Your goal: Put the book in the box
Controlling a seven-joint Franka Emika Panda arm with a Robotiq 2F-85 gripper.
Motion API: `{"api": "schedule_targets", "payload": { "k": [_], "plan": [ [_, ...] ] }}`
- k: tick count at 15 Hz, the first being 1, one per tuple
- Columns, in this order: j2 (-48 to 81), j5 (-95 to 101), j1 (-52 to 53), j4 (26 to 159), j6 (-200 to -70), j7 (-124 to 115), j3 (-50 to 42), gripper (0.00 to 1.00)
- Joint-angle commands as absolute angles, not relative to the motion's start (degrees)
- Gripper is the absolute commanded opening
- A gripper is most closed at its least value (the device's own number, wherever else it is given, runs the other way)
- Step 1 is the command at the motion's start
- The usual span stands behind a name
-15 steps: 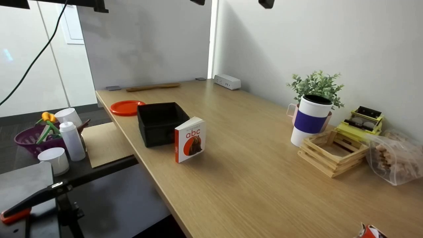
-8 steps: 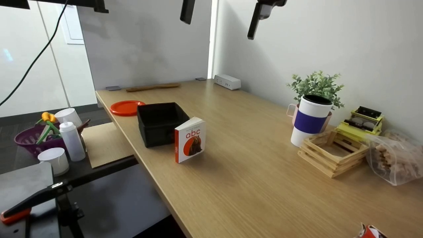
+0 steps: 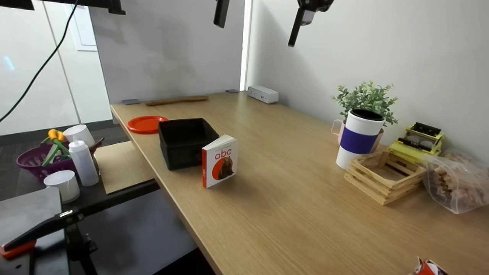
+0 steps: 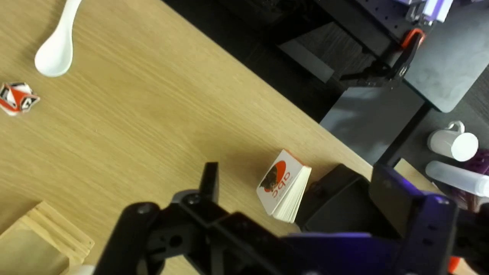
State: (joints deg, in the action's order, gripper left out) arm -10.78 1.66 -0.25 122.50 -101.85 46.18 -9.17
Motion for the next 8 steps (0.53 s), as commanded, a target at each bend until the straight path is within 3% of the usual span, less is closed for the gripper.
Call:
{"api": "schedule_targets", "payload": {
  "k": [1, 8],
  "plan": [
    [-7.68, -5.75, -0.31, 121.85, -109.37, 52.04, -9.27, 1.00],
    [4.16, -14.70, -0.94, 115.27, -109.14, 61.06, -7.03, 1.00]
  ]
}}
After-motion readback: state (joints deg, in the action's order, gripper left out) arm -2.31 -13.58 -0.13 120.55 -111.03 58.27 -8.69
